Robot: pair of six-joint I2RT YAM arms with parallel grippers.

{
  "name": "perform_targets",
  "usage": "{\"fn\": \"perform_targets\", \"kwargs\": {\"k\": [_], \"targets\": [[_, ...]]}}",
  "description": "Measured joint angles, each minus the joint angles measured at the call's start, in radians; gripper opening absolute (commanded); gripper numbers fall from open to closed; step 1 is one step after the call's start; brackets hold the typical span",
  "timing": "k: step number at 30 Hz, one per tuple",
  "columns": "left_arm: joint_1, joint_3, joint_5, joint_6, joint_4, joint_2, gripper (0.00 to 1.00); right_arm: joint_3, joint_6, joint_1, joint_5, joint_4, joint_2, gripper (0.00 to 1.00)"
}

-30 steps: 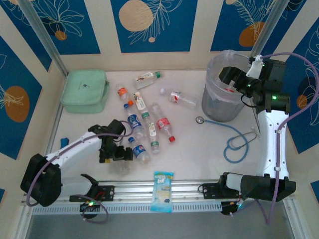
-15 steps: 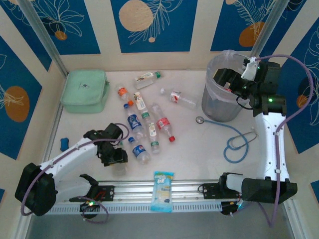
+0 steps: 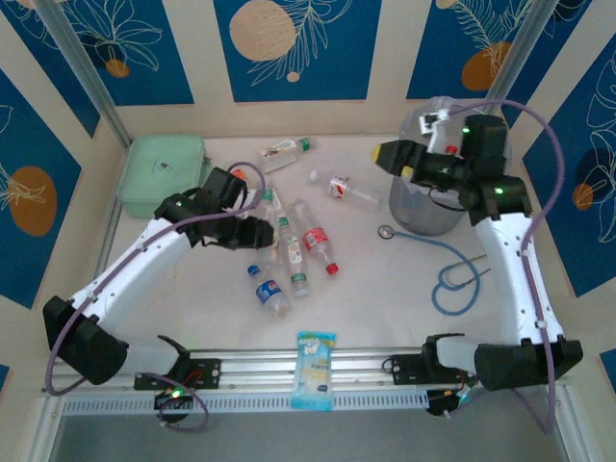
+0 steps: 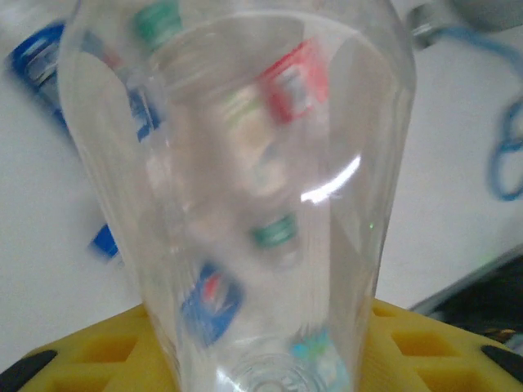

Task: Put the plastic bottles in the bin

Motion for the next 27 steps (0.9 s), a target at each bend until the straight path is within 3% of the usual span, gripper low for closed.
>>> {"fn": "perform_targets", "kwargs": {"k": [6,10,14,19,23,27], "targets": [[-0.006,-0.011,0.174,-0.008,0.216,0.070,0.41,-0.078,0.092,0.096,-0.078,0.097,0.095,0.63],[-0.025,-0.016,0.239,-0.021,0.309,0.074,0.40,-0.077,0.104,0.169,-0.079,0.127,0.166,0.65],[-0.051,-0.016,0.272,-0.023,0.351,0.075,0.40,-0.075,0.106,0.217,-0.079,0.153,0.232,0.77],[-0.073,-0.016,0.286,-0.022,0.369,0.081,0.38,-0.064,0.108,0.235,-0.079,0.172,0.312,0.73],[-0.087,-0.016,0.294,-0.021,0.372,0.095,0.35,-0.064,0.106,0.238,-0.079,0.185,0.340,0.60],[-0.097,-0.016,0.303,-0.018,0.372,0.103,0.33,-0.061,0.097,0.238,-0.079,0.193,0.343,0.37]]}}
